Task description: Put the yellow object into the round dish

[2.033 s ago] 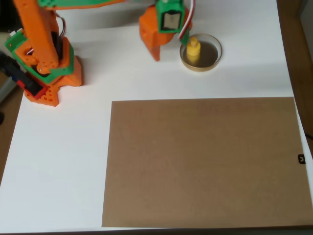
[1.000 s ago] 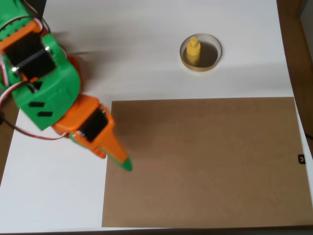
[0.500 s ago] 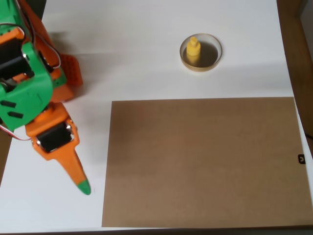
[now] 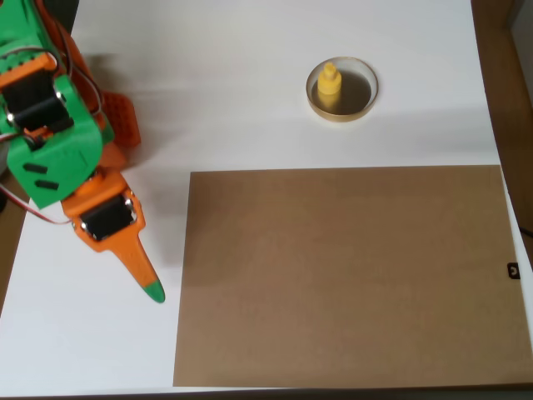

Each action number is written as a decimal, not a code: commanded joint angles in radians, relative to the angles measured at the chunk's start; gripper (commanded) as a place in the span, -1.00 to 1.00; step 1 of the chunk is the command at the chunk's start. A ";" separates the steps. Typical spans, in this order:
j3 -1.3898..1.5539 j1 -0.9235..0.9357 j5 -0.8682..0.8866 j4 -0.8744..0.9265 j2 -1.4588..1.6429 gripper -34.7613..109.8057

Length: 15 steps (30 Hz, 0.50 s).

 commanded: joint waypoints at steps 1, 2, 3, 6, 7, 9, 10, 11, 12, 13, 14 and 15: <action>0.046 -0.003 0.000 0.060 0.215 -0.21; 0.063 0.006 0.003 0.071 0.258 -0.21; 0.078 0.020 0.008 0.078 0.288 -0.20; 0.114 0.054 0.011 0.089 0.333 -0.19; 0.114 0.061 0.014 0.097 0.345 -0.19; 0.124 0.066 0.020 0.110 0.368 -0.19; 0.132 0.066 0.018 0.118 0.387 -0.19; 0.140 0.064 0.020 0.127 0.405 -0.19; 0.146 0.064 0.018 0.140 0.428 -0.19; 0.155 0.064 0.018 0.153 0.454 -0.19; 0.164 0.066 0.018 0.166 0.476 -0.19; 0.166 0.066 0.015 0.166 0.477 -0.19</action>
